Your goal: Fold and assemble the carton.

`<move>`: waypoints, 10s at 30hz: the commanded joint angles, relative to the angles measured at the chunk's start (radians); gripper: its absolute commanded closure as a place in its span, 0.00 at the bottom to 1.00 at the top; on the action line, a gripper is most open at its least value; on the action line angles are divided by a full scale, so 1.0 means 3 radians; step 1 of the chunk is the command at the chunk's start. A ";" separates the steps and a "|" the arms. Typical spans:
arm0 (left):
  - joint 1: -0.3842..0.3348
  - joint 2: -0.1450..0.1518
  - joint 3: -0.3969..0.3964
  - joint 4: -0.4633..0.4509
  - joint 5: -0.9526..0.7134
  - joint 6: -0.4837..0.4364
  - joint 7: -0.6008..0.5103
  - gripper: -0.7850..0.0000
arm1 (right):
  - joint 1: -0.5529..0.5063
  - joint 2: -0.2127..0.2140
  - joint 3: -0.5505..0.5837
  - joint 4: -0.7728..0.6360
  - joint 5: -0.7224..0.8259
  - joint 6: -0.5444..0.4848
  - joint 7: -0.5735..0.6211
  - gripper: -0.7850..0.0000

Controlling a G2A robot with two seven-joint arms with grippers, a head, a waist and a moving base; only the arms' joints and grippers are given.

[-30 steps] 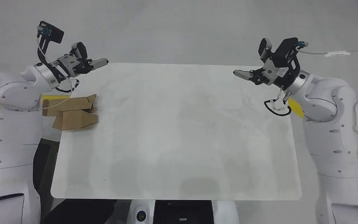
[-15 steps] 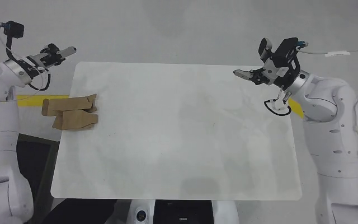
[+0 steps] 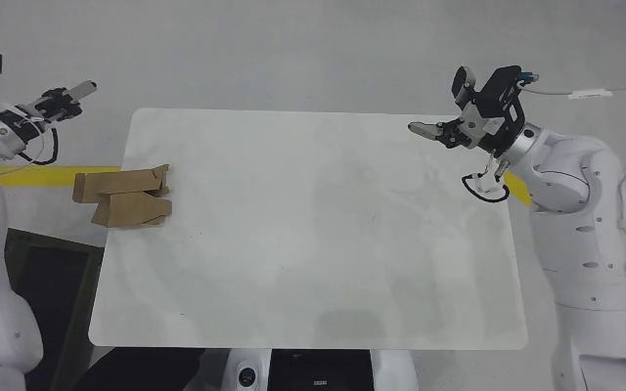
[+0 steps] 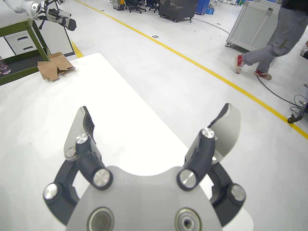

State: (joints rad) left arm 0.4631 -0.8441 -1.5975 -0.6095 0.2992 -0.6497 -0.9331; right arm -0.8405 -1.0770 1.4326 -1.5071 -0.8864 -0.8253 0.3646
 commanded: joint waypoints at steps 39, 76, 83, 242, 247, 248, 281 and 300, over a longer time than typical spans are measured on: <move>-0.0399 0.0211 0.0451 0.1380 0.0956 0.0612 -0.0406 0.00 | 0.0000 0.0000 0.0000 0.0000 0.0000 0.0000 0.0000 0.00; -0.0483 0.0159 0.0197 0.1118 -0.0493 0.0291 -0.1082 1.00 | 0.0000 0.0000 0.0000 0.0000 0.0000 0.0000 0.0000 0.00; -0.0443 0.0029 0.0312 0.0635 -0.1095 0.0379 -0.1171 1.00 | 0.0000 0.0000 0.0000 0.0000 0.0000 0.0000 0.0000 0.00; 0.0634 0.0016 0.2165 -0.2653 -0.2524 -0.0298 -0.0427 0.78 | 0.1325 -0.0666 -0.2750 0.1945 0.4471 -0.0623 0.0559 1.00; 0.0633 -0.0009 0.2188 -0.2610 -0.2699 -0.0150 -0.0486 1.00 | 0.1289 -0.0696 -0.2684 0.1947 0.4442 -0.0623 0.0620 1.00; 0.0622 -0.0013 0.2187 -0.2593 -0.2729 -0.0132 -0.0515 1.00 | 0.1285 -0.0702 -0.2673 0.1952 0.4441 -0.0623 0.0638 1.00; 0.0160 -0.0038 0.2387 -0.2520 -0.2862 0.1083 -0.1875 1.00 | 0.1103 -0.0377 -0.2083 0.1549 0.4999 0.0287 0.2389 0.00; 0.0061 0.0157 0.2743 -0.2679 -0.3125 0.1217 -0.2009 1.00 | 0.0871 -0.0132 -0.2033 0.1082 0.5163 0.0848 0.2950 0.62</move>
State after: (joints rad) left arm 0.4841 -0.7995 -0.7819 -1.4118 -0.6331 -0.2846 -1.5359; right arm -0.5799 -1.1173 0.8255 -1.1830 0.6680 -0.5677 1.2527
